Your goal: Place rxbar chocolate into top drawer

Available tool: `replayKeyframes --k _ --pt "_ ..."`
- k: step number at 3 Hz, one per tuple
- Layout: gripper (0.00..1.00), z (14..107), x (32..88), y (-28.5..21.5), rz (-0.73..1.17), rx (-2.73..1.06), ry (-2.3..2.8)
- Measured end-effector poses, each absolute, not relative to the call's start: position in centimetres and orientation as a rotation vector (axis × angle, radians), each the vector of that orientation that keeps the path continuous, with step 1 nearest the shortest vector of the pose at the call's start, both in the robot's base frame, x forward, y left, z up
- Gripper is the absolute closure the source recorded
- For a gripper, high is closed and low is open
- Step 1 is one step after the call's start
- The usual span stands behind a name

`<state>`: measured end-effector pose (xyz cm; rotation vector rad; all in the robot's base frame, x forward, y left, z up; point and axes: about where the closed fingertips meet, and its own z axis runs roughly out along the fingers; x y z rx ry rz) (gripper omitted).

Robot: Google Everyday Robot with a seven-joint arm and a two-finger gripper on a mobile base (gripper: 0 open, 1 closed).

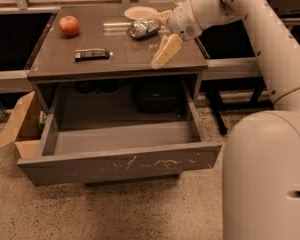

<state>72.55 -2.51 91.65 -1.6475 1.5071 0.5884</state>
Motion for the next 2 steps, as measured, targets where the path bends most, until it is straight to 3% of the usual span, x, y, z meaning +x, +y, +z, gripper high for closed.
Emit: replayKeyframes --k 2 --pt "0.00 91.15 75.02 0.10 0.635 -1.561 1.507"
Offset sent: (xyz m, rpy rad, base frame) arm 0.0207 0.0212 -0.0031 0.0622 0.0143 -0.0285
